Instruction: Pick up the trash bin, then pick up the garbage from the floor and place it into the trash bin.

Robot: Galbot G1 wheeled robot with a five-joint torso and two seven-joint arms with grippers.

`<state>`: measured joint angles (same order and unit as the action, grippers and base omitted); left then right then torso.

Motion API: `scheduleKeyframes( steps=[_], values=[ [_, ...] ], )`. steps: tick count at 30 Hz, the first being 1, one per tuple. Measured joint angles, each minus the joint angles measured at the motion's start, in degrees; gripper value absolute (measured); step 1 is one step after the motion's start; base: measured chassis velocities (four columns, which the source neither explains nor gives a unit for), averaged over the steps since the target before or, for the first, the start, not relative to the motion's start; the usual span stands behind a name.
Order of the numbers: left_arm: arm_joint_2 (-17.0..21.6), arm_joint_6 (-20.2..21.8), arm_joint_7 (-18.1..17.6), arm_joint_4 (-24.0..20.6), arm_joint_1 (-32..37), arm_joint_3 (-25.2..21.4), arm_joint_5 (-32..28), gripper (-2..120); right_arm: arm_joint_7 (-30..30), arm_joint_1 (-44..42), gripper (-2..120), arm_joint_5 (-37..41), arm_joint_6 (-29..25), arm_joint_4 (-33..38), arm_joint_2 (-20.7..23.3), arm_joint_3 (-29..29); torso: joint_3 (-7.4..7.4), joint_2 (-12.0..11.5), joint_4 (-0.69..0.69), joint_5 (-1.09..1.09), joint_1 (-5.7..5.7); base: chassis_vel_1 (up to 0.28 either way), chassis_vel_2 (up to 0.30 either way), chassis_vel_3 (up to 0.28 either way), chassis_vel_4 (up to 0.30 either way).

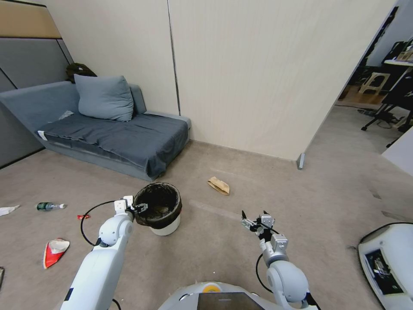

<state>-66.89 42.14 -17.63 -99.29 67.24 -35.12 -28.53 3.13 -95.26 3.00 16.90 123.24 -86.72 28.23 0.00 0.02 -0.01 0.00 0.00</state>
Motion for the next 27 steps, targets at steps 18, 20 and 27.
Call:
scheduleKeyframes(
  steps=[18,20,27],
  values=[
    [-1.2,-0.1,0.9,4.1,-0.2,0.2,-1.4,100,0.1,-0.1,100,-0.5,-0.1,-0.3,-0.1,-0.3,-0.02,0.0,0.03,0.08,0.00,0.000,0.000,0.000,0.000],
    [-1.2,-0.1,1.4,3.8,0.1,0.1,-1.4,99,0.1,-0.2,100,-0.5,-0.1,-0.3,-0.1,-0.3,-0.02,0.0,0.03,0.06,0.00,0.000,0.000,0.000,0.000],
    [-1.1,-0.1,3.4,3.0,0.2,-0.1,-0.9,81,0.3,-0.3,100,-0.5,-0.1,-0.4,0.0,-0.3,-0.01,0.0,0.01,0.00,0.00,0.000,0.000,0.000,0.000]
  ],
)
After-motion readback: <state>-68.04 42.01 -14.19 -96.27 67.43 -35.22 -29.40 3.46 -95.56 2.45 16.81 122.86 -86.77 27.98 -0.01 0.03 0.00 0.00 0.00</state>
